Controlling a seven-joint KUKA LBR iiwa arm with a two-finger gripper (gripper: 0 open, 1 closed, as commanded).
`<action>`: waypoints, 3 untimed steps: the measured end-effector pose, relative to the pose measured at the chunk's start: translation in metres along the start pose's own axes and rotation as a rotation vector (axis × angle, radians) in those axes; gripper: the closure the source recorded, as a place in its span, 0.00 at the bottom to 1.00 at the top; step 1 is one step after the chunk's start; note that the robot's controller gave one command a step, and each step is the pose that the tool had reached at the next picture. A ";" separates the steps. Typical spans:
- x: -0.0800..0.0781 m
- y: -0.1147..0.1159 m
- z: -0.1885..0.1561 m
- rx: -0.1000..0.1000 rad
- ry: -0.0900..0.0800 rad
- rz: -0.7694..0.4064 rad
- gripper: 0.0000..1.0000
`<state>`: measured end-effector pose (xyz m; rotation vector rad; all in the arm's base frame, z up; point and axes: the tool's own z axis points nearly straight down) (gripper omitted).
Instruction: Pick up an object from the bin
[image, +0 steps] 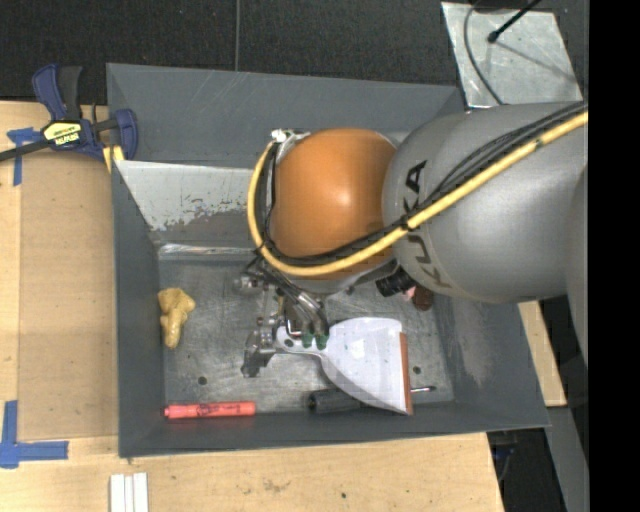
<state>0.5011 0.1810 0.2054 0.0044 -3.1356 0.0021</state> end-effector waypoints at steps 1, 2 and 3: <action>-0.002 -0.001 -0.005 -0.003 -0.008 0.003 0.00; 0.005 -0.021 0.043 -0.005 -0.015 0.029 0.00; -0.016 -0.050 0.071 -0.002 -0.003 0.087 0.00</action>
Offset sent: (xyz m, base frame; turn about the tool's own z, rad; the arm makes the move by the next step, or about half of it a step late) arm -0.0193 -0.0579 -0.1239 0.0759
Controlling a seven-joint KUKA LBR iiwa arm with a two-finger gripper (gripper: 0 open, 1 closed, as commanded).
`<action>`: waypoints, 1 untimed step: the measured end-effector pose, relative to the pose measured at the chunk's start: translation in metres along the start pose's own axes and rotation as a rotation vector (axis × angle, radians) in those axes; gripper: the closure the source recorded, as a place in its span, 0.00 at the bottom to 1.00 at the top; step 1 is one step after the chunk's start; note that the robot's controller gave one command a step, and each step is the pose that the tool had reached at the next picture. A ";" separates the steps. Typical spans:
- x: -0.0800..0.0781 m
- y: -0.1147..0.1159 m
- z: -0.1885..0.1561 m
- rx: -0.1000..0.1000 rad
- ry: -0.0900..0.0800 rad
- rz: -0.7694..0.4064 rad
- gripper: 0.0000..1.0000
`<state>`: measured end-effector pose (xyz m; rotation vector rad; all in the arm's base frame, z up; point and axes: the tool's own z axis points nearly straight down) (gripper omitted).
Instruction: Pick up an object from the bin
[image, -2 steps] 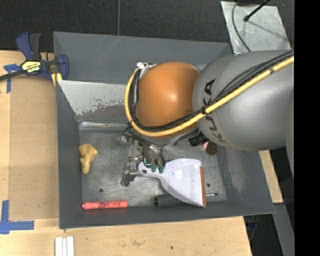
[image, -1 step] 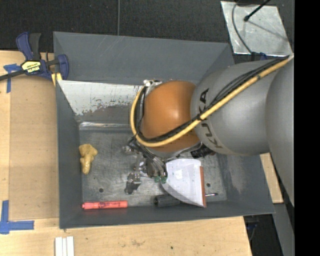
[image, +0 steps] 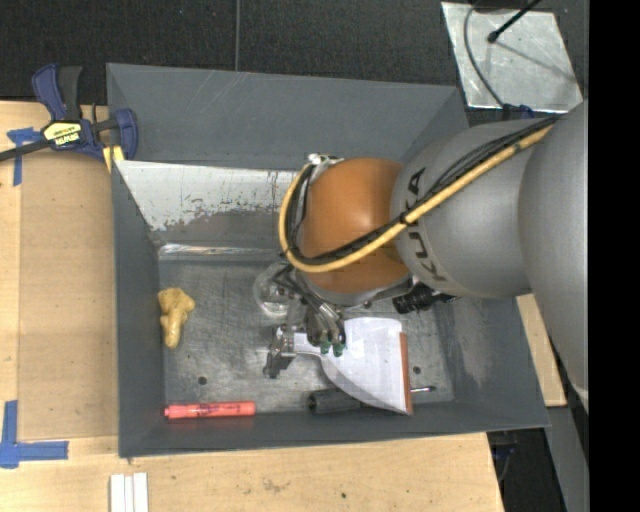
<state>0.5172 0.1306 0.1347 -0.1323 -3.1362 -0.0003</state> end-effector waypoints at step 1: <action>-0.006 -0.023 0.038 -0.001 -0.010 -0.050 0.00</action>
Offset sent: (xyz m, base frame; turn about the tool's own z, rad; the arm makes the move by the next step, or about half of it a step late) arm 0.0418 -0.0331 -0.0647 -0.1239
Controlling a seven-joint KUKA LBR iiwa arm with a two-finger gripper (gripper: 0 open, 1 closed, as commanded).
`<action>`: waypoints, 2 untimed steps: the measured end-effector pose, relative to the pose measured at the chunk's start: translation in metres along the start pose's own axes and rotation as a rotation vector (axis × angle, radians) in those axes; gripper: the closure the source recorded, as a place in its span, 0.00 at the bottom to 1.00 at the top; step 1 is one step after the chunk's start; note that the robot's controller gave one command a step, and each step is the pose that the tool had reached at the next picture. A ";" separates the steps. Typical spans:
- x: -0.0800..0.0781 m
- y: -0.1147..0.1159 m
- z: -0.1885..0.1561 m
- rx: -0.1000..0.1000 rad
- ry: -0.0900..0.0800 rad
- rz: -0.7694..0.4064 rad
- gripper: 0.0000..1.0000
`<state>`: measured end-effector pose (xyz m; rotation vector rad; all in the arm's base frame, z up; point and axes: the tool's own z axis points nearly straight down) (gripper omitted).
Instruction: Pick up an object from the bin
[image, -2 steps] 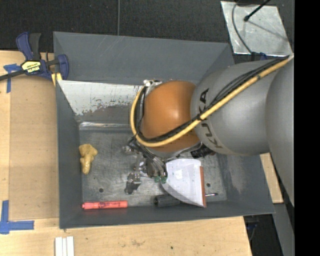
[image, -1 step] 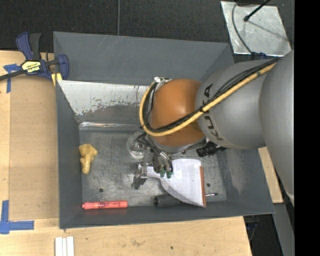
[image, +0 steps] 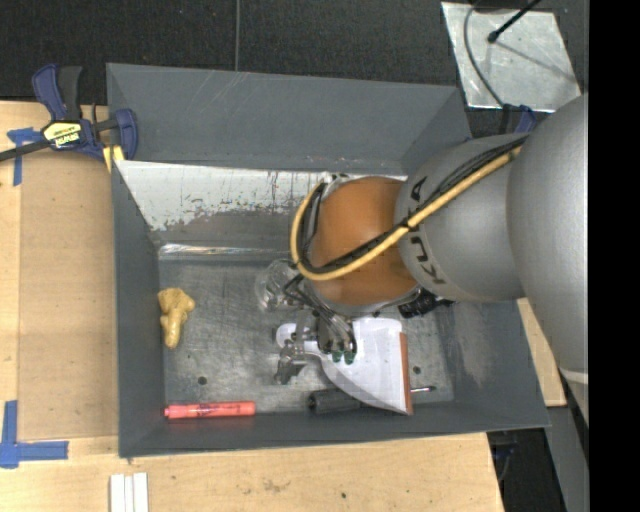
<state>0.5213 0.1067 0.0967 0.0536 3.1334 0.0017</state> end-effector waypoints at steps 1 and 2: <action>-0.021 -0.006 0.022 0.002 0.013 -0.060 0.00; -0.005 -0.033 0.010 0.000 0.004 -0.054 0.00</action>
Offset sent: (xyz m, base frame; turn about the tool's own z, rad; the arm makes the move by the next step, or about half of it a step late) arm -0.0212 -0.0537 -0.0003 -0.0440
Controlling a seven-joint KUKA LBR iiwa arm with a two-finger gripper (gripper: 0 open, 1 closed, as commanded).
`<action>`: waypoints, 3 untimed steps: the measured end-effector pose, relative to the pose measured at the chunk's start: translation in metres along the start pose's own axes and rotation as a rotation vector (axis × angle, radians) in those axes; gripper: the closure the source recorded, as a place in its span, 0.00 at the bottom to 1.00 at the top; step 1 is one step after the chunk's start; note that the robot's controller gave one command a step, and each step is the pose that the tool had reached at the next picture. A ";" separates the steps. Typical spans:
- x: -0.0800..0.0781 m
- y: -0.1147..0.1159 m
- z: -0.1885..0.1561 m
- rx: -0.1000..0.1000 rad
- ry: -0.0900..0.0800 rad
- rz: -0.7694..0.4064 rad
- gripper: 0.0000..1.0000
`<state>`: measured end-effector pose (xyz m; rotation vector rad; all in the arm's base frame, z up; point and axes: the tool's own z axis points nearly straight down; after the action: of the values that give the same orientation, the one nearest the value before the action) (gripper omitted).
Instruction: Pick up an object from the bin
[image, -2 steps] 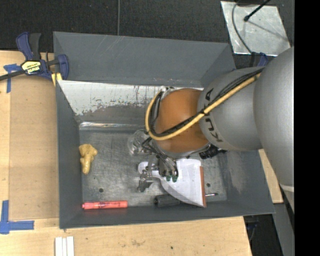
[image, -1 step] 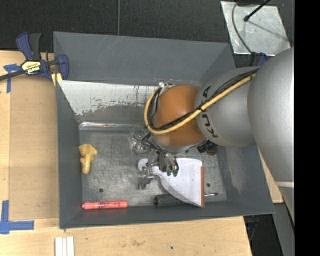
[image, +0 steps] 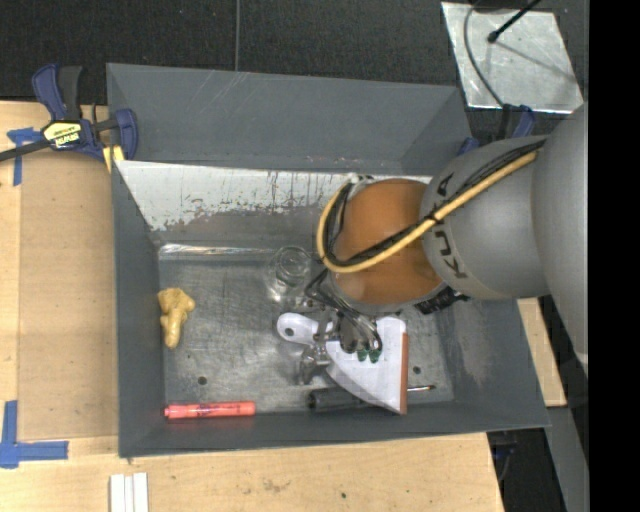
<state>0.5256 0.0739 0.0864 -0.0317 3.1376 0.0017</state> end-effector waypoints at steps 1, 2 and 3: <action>-0.010 -0.055 0.007 0.000 -0.007 -0.145 1.00; -0.010 -0.055 0.007 0.000 -0.007 -0.145 1.00; 0.001 -0.050 -0.094 0.000 0.002 -0.148 1.00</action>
Offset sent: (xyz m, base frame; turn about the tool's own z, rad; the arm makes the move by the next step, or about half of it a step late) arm 0.0000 0.0000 0.0000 0.0000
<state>0.5251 0.0240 0.1801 -0.2631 3.1288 0.0007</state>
